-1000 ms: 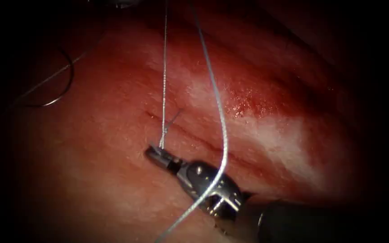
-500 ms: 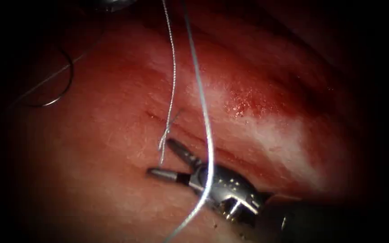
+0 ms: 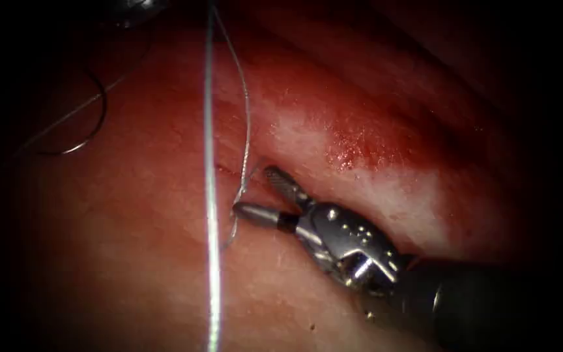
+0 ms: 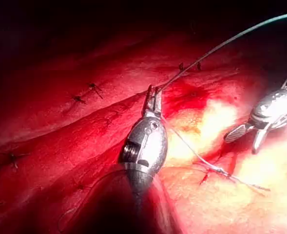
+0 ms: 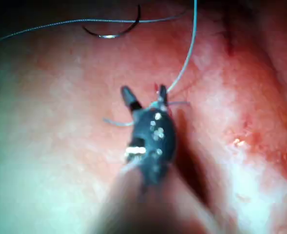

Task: Wound Closure

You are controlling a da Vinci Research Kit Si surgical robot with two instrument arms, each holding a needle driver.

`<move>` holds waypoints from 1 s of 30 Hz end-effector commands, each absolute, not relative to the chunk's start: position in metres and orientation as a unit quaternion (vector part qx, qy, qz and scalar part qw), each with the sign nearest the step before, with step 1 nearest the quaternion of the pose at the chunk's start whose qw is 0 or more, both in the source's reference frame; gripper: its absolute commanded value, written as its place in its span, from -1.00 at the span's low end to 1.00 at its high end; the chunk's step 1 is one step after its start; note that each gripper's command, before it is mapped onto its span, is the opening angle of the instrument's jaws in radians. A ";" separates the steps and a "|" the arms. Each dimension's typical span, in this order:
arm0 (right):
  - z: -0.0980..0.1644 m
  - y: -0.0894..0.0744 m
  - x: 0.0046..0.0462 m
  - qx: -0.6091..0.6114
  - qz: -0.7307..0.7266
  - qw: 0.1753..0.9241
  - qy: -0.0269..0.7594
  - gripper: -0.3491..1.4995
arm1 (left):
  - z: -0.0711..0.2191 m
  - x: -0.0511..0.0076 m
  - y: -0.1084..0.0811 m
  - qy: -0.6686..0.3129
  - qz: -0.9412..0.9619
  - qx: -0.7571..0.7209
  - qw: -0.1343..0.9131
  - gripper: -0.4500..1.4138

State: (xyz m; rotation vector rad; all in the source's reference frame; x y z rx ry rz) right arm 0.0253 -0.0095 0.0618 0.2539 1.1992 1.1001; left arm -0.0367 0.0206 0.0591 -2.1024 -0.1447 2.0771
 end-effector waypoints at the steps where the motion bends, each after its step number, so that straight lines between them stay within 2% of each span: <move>1: 0.064 -0.009 0.0261 0.114 0.489 0.679 0.535 0.53 | 0.059 -0.0370 0.020 -0.050 0.697 -0.710 0.090 -1.00; 8: 0.066 -0.009 0.0277 0.119 0.495 0.681 0.526 0.54 | 0.056 -0.0369 0.019 -0.054 0.697 -0.710 0.084 -1.00; 14: 0.066 -0.008 0.0295 0.124 0.494 0.688 0.517 0.63 | 0.054 -0.0373 0.019 -0.054 0.698 -0.710 0.074 -1.00; 30: 0.068 -0.007 0.0320 0.104 0.480 0.710 0.504 0.65 | 0.052 -0.0379 0.017 -0.058 0.698 -0.712 0.059 -1.00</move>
